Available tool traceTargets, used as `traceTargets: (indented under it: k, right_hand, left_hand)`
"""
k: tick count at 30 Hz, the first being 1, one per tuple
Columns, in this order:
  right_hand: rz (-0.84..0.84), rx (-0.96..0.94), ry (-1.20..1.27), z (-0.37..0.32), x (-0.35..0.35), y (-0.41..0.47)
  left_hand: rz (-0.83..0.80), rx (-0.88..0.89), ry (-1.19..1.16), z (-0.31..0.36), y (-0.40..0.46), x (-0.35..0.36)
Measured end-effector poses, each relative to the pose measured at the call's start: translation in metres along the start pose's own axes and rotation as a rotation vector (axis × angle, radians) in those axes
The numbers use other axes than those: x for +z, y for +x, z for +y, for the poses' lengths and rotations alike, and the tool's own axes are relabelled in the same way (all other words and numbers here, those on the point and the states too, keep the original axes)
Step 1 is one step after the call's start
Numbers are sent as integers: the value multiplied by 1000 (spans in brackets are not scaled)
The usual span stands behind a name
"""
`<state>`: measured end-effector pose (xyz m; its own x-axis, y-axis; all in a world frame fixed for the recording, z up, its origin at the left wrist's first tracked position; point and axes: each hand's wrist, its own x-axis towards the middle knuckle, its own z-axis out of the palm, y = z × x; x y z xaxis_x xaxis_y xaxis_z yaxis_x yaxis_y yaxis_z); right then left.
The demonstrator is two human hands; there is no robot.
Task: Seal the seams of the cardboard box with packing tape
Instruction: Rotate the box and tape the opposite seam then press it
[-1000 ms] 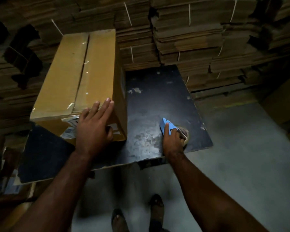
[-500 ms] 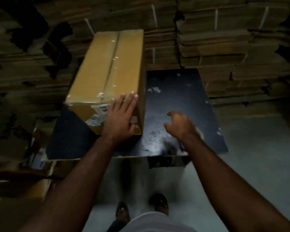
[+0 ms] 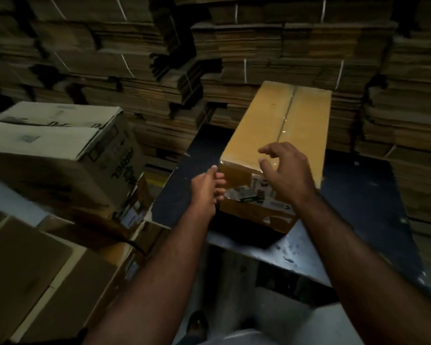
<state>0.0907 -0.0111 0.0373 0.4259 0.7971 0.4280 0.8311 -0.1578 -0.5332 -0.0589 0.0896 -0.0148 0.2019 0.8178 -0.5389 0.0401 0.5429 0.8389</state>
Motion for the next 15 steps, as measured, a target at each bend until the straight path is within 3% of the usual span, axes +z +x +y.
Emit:
traceTargets:
  k: [7, 15]
  right_hand:
    - [-177, 46, -177, -22, 58, 36]
    - [-193, 46, -250, -13, 90, 33]
  left_hand:
    - [-201, -187, -73, 10, 29, -2]
    - [-218, -126, -234, 6, 43, 1]
